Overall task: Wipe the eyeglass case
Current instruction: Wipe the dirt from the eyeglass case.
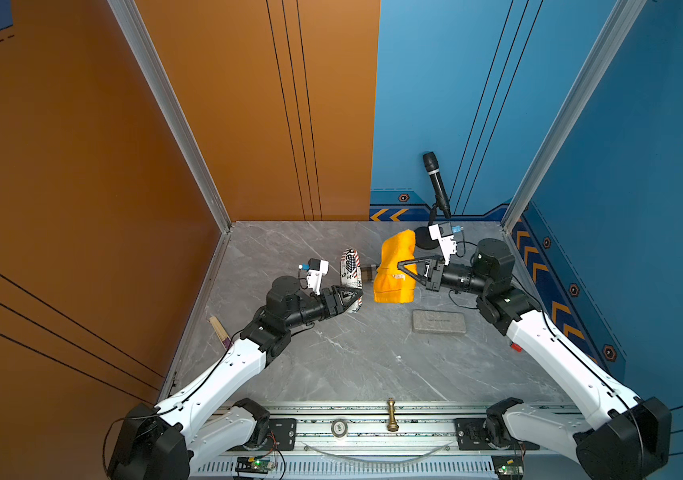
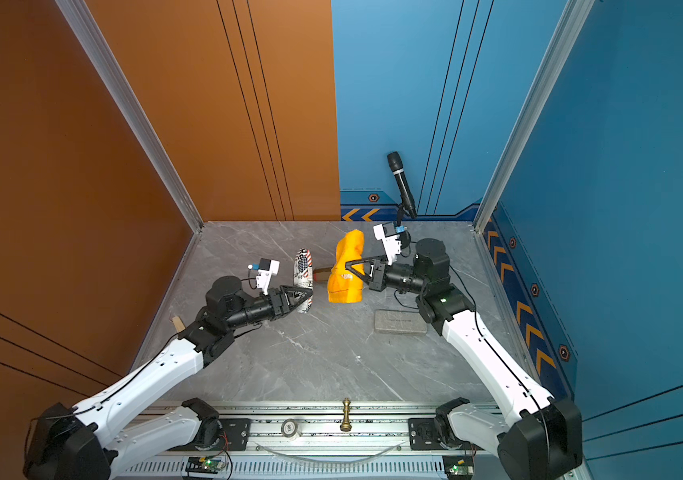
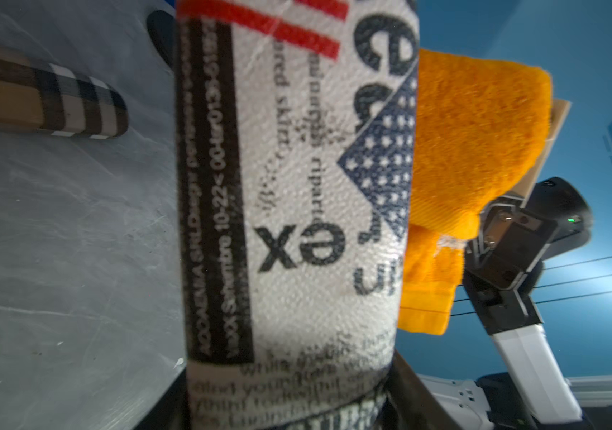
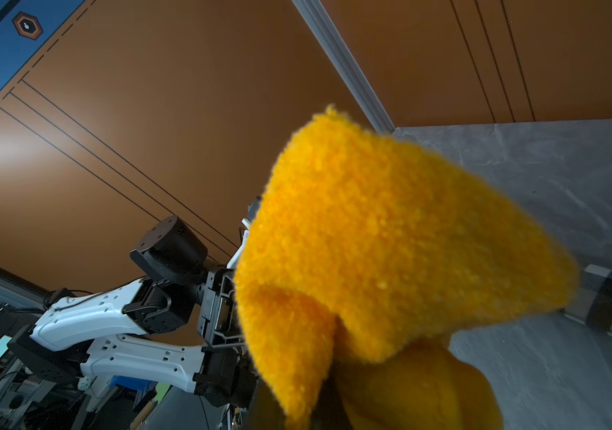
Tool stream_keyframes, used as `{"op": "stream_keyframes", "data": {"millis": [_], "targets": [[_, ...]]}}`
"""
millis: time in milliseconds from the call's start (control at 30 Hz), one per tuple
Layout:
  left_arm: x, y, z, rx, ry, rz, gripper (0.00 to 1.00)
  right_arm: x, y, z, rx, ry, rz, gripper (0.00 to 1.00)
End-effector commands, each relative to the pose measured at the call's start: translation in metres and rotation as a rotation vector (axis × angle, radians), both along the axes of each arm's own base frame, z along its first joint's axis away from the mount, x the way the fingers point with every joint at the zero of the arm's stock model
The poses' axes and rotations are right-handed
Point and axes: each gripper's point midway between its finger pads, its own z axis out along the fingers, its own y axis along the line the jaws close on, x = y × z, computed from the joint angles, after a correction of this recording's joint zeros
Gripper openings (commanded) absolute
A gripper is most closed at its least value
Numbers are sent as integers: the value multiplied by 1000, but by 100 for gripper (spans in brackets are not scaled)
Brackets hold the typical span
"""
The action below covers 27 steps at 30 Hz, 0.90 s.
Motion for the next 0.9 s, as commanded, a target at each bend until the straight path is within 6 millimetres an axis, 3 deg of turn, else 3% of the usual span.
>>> {"op": "stream_keyframes", "data": {"millis": [0,100,300,433,667,867], "targets": [[11,16,-22,197,27,132,39,8,-21,-22,-65,68,-82,0],[6,51,-60,390,157,280,41,17,-39,-41,-116,131,-155,0],[-4,108,-94,562,289,537,40,22,-46,-56,-69,169,-171,0],[-25,111,-122,667,374,579,38,23,-49,-66,-82,183,-194,0],[-27,112,-147,693,443,643,40,23,-42,-75,-83,206,-153,0],[-44,126,-177,670,550,720,41,26,-40,-85,-97,222,-148,0]]}}
